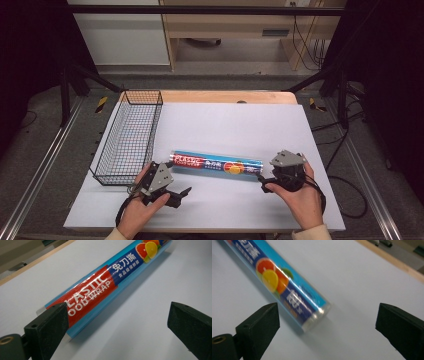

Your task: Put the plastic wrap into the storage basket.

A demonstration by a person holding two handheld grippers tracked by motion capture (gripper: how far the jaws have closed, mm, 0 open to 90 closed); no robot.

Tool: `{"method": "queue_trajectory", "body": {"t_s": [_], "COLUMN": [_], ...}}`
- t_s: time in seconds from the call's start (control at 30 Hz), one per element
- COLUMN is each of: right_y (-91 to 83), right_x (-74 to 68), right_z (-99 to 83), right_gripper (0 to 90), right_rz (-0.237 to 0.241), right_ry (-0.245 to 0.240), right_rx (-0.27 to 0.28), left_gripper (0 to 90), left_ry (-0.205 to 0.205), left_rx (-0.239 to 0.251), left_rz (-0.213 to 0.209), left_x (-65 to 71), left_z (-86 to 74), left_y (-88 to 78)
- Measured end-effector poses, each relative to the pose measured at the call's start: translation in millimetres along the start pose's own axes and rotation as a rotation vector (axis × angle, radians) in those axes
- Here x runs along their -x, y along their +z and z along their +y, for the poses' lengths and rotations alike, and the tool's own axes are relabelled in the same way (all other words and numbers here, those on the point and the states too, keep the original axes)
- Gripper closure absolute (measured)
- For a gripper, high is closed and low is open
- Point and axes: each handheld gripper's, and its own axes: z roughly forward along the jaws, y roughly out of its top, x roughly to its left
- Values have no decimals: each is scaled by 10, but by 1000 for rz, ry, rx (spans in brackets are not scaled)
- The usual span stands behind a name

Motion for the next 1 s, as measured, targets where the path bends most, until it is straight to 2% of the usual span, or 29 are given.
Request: {"method": "queue_trajectory", "body": {"t_s": [0.1, 0.13, 0.17, 0.2, 0.23, 0.27, 0.37, 0.4, 0.43, 0.47, 0.53, 0.57, 0.67, 0.73, 0.77, 0.8, 0.83, 1.0], "right_y": [-31, -31, -28, -28, 14, 14, 184, 264, 431, 512, 670, 670, 930, 984, 1071, 1071, 1143, 1237], "right_x": [-7, -7, -8, -8, -6, -6, -3, -6, -45, -70, -119, -119, -183, -194, -220, -220, -249, -311], "right_z": [258, 258, 415, 415, 540, 540, 632, 638, 640, 638, 634, 634, 615, 607, 592, 592, 576, 533], "right_gripper": [60, 60, 48, 48, 59, 59, 60, 59, 70, 70, 74, 74, 87, 87, 93, 93, 107, 149], "right_rz": [23, 23, 32, 32, 68, 68, 124, 142, 187, 208, 261, 261, 333, 347, 357, 357, 368, 393], "right_ry": [-90, -90, -142, -142, -183, -183, -221, -235, -265, -282, -294, -294, -330, -332, -338, -338, -353, -380], "right_rx": [10, 10, 16, 16, 11, 11, -21, -34, -76, -96, -132, -132, -173, -178, -196, -196, -220, -274], "left_gripper": [28, 28, 27, 27, 28, 28, 27, 27, 28, 28, 28, 28, 28, 28, 28, 28, 28, 28], "left_ry": [-7, -7, -14, -14, -14, -14, -13, -14, -16, -16, -14, -15, -18, -19, -23, -23, -22, -17], "left_rx": [1, 1, 5, 5, 6, 6, 2, 1, 2, 3, 3, 3, 2, 0, -1, -1, -2, -4], "left_rz": [-11, -11, -19, -19, -22, -22, -25, -26, -30, -37, -40, -41, -54, -62, -66, -66, -67, -73], "left_x": [-23, -23, -42, -42, -55, -55, -71, -74, -76, -78, -79, -79, -83, -86, -88, -88, -88, -79], "left_z": [-7, -7, -7, -7, -6, -6, -13, -15, -16, -15, -14, -15, -18, -21, -24, -24, -23, -22], "left_y": [-30, -30, -51, -51, -64, -64, -76, -78, -80, -84, -85, -86, -83, -78, -74, -74, -73, -69]}}
